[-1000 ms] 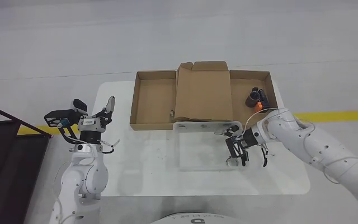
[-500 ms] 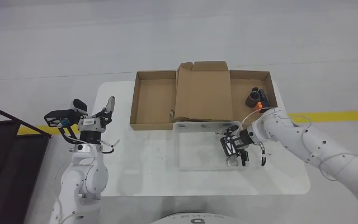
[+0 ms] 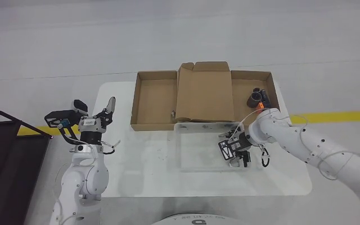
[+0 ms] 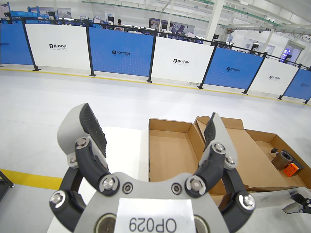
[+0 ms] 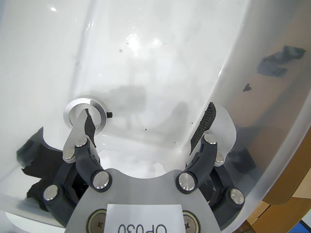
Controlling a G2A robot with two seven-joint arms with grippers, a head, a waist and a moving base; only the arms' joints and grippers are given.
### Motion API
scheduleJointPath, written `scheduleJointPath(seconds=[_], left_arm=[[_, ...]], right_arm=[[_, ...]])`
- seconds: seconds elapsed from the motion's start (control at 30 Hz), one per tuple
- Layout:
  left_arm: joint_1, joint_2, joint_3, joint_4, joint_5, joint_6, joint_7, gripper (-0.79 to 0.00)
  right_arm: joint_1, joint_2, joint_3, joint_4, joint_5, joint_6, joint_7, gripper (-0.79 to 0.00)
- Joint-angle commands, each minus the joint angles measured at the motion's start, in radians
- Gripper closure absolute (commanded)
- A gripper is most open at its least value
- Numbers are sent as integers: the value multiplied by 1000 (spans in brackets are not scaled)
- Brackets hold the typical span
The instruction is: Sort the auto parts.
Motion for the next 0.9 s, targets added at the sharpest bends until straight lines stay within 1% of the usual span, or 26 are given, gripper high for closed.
scheduleJointPath(seconds=[0.0, 0.2, 0.43, 0.47, 0.57, 0.6, 0.7, 0.77, 0.87], left_arm=[[0, 0, 0, 0, 0, 0, 0, -785], [0, 0, 0, 0, 0, 0, 0, -785], [0, 0, 0, 0, 0, 0, 0, -785], [0, 0, 0, 0, 0, 0, 0, -785], [0, 0, 0, 0, 0, 0, 0, -785], [0, 0, 0, 0, 0, 0, 0, -785], [0, 0, 0, 0, 0, 0, 0, -785], [0, 0, 0, 0, 0, 0, 0, -785], [0, 0, 0, 0, 0, 0, 0, -785]], right_arm=[[2, -2, -6, -5, 9, 0, 37, -785], [4, -12, -15, -18, 27, 4, 128, -785], [-16, -23, 2, -35, 44, 58, 196, -785], [-18, -24, 5, -37, 47, 61, 196, -723], [-23, -25, 22, -42, 56, 71, 159, -366], [-24, -25, 28, -41, 53, 70, 142, -323], [-33, -20, 46, -36, 38, 71, 97, -256], [-41, -18, 55, -32, 28, 74, 80, -249], [-52, -18, 60, -26, 16, 71, 90, -246]])
